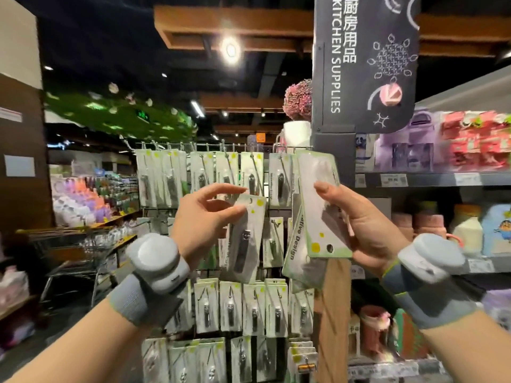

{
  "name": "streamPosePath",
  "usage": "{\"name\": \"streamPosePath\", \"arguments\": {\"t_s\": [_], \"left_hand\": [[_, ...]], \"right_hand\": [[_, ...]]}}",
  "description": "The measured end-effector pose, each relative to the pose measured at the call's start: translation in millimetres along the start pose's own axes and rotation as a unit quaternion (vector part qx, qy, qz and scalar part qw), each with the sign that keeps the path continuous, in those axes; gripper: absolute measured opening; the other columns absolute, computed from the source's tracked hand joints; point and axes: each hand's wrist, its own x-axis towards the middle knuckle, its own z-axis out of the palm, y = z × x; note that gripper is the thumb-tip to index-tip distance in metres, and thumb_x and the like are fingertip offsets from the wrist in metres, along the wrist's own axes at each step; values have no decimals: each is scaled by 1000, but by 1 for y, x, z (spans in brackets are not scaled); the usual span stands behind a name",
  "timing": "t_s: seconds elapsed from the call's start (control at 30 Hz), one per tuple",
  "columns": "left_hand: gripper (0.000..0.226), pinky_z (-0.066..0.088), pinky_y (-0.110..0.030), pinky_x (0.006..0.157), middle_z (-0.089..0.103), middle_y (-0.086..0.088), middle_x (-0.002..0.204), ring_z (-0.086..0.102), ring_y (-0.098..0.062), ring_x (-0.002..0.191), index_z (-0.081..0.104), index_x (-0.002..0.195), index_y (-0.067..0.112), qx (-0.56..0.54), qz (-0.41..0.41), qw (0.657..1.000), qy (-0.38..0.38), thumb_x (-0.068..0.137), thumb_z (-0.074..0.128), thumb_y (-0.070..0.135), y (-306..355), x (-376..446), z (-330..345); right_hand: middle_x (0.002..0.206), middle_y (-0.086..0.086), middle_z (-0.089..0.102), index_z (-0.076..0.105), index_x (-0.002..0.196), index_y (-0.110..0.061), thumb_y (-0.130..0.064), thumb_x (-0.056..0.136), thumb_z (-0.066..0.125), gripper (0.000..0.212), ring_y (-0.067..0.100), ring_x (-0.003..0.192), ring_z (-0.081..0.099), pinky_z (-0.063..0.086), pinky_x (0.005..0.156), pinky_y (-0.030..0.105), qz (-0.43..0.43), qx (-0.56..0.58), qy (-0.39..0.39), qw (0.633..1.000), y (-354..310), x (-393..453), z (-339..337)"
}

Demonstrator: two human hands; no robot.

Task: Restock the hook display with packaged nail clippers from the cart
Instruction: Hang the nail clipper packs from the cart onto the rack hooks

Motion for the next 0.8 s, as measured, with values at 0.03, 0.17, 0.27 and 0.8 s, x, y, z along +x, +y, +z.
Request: {"name": "streamPosePath", "arguments": {"t_s": [0.03,0.17,0.27,0.8], "left_hand": [[21,45,-23,56,72,-14,82,62,-17,71,71,96,18,1,5,1000,0,81,69,3,-1,4,-7],[16,44,-23,56,72,-16,81,60,-15,66,71,94,14,21,25,999,2,81,70,6,-5,27,-38],[12,45,-17,48,71,-5,69,60,-8,58,70,89,12,16,38,999,-9,80,69,4,-14,55,-76],[16,56,-25,57,71,-14,81,66,-15,67,69,90,0,91,126,987,-26,76,73,3,-19,94,-134]], "right_hand": [[84,4,68,64,100,-12,-29,63,69,41,16,68,64,57,66,33,-2,-10,3,1000,2,6,5],[78,-3,65,63,95,-15,-31,63,70,37,10,67,59,53,67,28,-13,-26,17,999,11,33,28],[62,-8,59,60,91,-15,-27,65,75,32,4,54,55,51,53,18,-29,-23,35,999,26,62,60],[72,-4,45,59,88,-18,-27,49,85,48,5,54,44,46,45,13,-72,1,22,997,44,109,109]]}}
